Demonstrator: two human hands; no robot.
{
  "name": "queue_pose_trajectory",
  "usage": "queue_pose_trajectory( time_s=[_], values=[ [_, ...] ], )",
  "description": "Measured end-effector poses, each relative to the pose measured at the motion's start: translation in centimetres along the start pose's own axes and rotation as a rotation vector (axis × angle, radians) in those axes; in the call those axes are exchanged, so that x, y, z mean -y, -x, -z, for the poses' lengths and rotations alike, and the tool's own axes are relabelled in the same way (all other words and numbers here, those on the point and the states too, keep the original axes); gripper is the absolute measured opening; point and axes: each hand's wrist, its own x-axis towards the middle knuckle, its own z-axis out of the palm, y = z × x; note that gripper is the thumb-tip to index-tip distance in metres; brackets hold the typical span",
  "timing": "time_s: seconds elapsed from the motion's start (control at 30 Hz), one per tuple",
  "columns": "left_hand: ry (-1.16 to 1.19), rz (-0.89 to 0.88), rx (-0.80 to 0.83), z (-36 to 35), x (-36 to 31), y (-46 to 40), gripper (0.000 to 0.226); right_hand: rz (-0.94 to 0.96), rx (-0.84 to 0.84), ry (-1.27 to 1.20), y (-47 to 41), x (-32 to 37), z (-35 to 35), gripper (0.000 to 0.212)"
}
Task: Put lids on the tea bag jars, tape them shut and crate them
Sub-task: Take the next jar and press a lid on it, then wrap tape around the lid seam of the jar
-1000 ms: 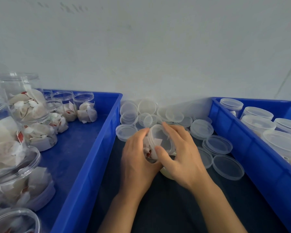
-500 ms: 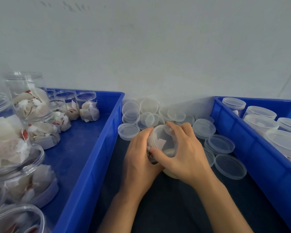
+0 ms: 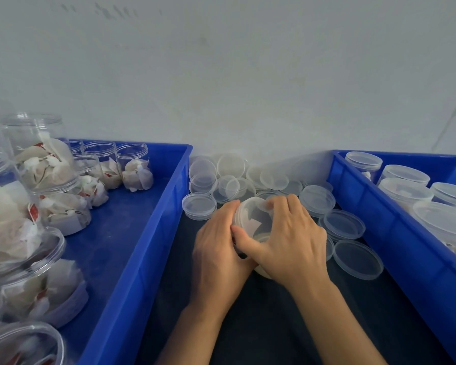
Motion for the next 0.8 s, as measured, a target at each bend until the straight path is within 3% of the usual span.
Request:
queue_pose_trajectory(
  time_s=[0.23, 0.33, 0.53, 0.6, 0.7, 0.8],
  values=[
    [0.121, 0.168, -0.035, 0.3, -0.2, -0.3, 0.072, -0.116, 0.143, -0.383, 0.4, 0.4, -0.7, 0.084],
    [0.119, 0.165, -0.045, 0.5, 0.0, -0.4, 0.073, -0.130, 0.192, -0.636, 0.3, 0.5, -0.5, 0.064],
    [0.147, 0.225, -0.114, 0.5, 0.5, -0.7, 0.080, -0.197, 0.172, -0.779, -0.2, -1.5, -1.0, 0.043],
    [0.170, 0.304, -0.182, 0.7, 0.9, -1.0, 0.077, -0.254, 0.125, -0.705, -0.3, -2.7, -1.2, 0.043],
    [0.163, 0.381, -0.219, 0.7, 1.6, -1.3, 0.087, -0.188, 0.166, -0.231, -0.1, -4.3, -1.8, 0.021],
    [0.151, 0.370, -0.185, 0.4, 2.0, -1.3, 0.093, -0.130, 0.311, 0.011, 0.3, -4.4, -2.4, 0.035]
  ],
)
